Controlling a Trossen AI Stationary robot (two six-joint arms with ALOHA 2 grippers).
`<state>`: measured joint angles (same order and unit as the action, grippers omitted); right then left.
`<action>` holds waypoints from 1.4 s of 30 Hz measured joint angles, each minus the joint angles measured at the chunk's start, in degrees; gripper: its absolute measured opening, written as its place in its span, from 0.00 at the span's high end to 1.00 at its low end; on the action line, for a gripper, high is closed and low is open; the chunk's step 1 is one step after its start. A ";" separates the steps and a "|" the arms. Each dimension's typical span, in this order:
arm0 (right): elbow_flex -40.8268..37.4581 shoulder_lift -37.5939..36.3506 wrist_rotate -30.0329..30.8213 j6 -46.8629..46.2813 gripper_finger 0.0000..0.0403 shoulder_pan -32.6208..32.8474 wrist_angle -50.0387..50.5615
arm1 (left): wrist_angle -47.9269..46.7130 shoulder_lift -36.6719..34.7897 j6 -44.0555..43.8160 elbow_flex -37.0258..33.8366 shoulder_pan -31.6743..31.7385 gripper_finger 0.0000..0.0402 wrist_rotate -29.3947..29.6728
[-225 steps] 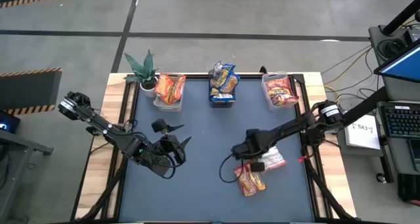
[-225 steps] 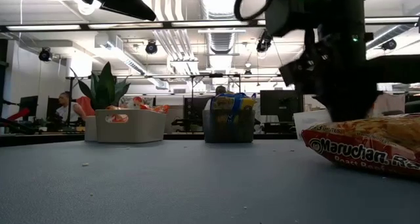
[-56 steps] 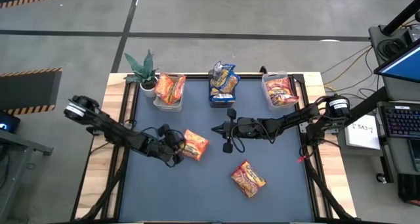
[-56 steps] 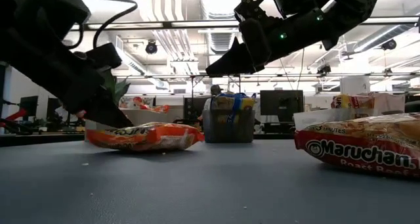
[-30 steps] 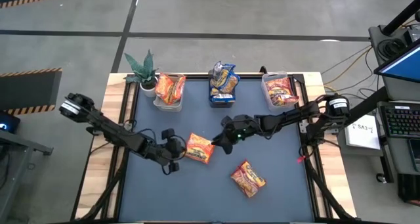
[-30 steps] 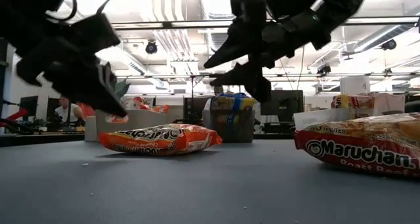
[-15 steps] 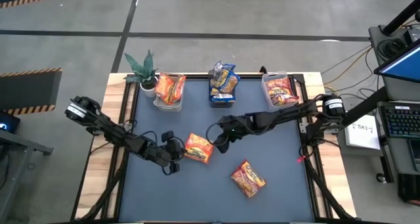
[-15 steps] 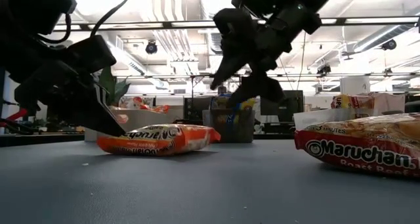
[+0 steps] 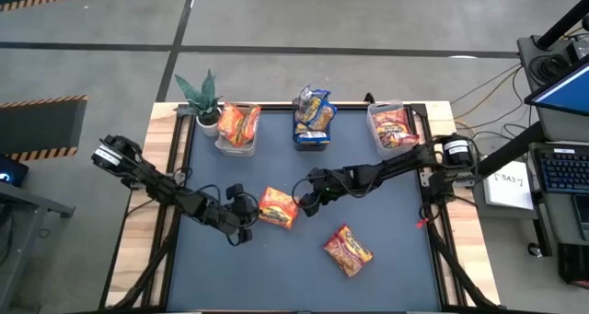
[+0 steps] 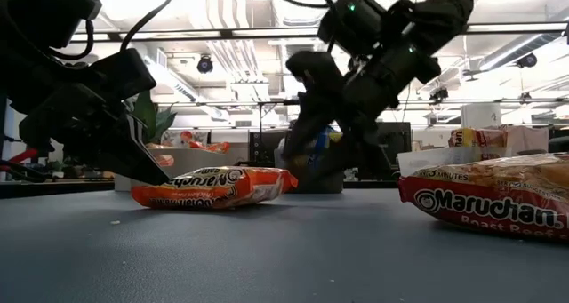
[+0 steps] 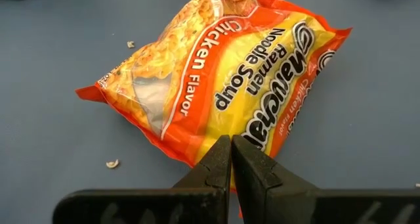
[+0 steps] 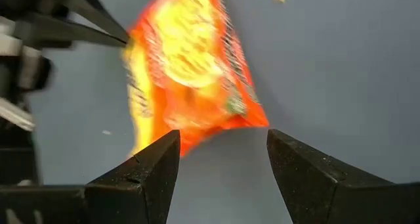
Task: Sort Maruchan noodles
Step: Put the orange noodle pack into the gray bin
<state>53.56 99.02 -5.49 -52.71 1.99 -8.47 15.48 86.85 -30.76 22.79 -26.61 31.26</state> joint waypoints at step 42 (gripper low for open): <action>2.47 13.81 -4.81 9.78 0.79 -0.58 -28.03 | 1.26 -3.23 1.64 -0.22 -0.28 1.00 0.88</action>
<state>56.03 112.84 -10.30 -42.93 1.41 -36.50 16.74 83.62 -29.12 22.57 -26.89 32.14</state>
